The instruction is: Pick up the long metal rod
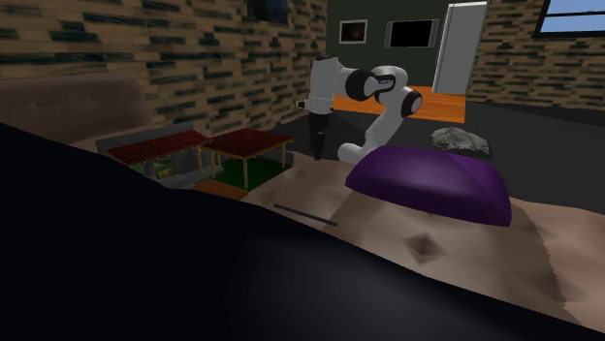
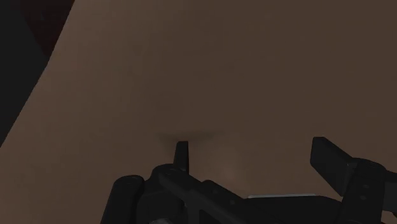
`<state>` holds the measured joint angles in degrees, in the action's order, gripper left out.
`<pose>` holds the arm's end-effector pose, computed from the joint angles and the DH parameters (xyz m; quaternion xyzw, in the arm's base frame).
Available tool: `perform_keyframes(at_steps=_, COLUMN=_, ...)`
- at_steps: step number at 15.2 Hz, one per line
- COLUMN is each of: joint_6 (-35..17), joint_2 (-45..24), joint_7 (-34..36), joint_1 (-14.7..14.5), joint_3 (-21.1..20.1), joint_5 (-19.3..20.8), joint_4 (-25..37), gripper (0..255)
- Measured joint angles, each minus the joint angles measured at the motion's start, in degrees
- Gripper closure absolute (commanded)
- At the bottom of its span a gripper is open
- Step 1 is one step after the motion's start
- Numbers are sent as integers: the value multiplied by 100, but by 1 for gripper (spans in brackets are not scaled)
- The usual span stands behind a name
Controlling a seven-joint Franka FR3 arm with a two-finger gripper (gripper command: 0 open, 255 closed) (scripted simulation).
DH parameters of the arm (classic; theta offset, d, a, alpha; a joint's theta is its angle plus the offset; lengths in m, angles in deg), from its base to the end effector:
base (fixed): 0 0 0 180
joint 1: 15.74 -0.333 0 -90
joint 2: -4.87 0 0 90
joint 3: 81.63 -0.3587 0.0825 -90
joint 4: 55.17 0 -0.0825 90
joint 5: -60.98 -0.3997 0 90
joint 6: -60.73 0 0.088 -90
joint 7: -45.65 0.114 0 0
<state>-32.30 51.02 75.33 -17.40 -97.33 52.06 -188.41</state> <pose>0.2747 0.1392 0.6260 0.9884 -0.1444 0.0466 0.0037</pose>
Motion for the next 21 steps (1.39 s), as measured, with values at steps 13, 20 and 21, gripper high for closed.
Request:
perform_keyframes(at_steps=13, joint_6=-570, joint_2=-1593, joint_7=2951, joint_1=430, joint_3=-1893, joint_5=-848, joint_4=1283, gripper=0)
perform_keyframes(at_steps=20, joint_6=-921, joint_2=-3060, joint_7=4830, joint_1=915, joint_3=-3186, joint_5=-461, joint_4=2521, gripper=0)
perform_keyframes(at_steps=21, joint_6=-975, joint_2=-3304, joint_7=5109, joint_1=978, joint_3=-3361, joint_5=-324, joint_4=2688, gripper=0)
